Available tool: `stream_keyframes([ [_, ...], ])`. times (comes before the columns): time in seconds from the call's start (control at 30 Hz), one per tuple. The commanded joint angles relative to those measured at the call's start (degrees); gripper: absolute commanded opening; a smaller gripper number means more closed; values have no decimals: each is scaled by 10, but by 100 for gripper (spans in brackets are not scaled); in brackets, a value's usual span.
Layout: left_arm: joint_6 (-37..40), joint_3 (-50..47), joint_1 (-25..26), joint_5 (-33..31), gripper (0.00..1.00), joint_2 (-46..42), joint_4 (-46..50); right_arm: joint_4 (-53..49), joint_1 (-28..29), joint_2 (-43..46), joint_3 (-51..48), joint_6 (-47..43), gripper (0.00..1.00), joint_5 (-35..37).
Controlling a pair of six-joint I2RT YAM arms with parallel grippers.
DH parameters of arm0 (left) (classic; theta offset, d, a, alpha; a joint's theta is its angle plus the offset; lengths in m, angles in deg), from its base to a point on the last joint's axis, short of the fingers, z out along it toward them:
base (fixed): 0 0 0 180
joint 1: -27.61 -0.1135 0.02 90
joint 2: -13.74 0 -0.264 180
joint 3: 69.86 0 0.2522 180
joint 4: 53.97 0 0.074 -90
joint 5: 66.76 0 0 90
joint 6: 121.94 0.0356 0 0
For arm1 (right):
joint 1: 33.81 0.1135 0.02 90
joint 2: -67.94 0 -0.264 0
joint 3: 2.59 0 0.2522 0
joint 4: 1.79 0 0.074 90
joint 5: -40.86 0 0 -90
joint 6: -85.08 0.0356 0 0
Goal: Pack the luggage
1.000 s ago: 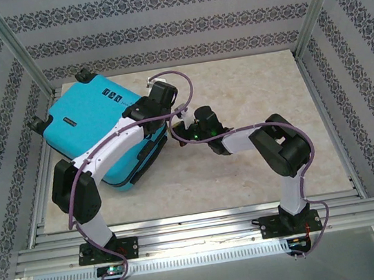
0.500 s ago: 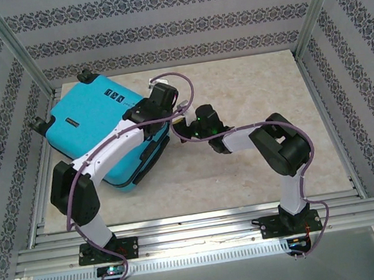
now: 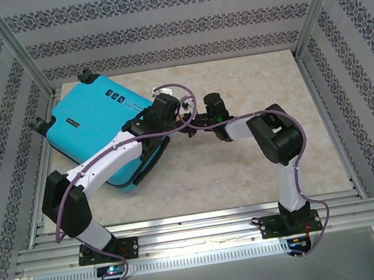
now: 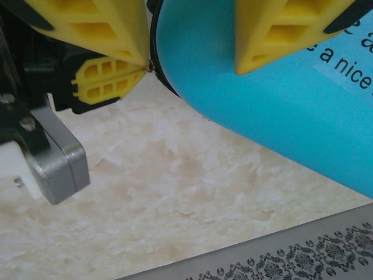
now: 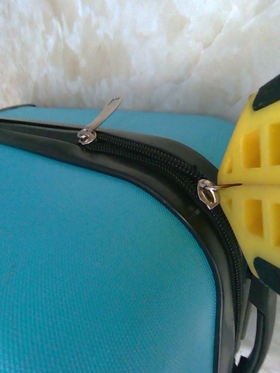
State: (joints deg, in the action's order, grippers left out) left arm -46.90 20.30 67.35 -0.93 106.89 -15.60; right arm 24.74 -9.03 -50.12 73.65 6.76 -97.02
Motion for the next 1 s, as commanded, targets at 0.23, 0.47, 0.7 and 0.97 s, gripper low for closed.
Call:
stream_keyframes([
  [0.23,-44,-87,42,203,38,-18,257,92,-33,-3,52,26,0,-90],
  [0.47,-61,-2,39,123,45,-113,352,104,-11,6,31,32,0,-95],
  [0.7,-96,65,-74,67,76,-227,396,128,-7,2,23,50,0,-94],
  [0.97,-62,5,-387,169,83,-314,300,132,-7,7,16,49,0,-99],
])
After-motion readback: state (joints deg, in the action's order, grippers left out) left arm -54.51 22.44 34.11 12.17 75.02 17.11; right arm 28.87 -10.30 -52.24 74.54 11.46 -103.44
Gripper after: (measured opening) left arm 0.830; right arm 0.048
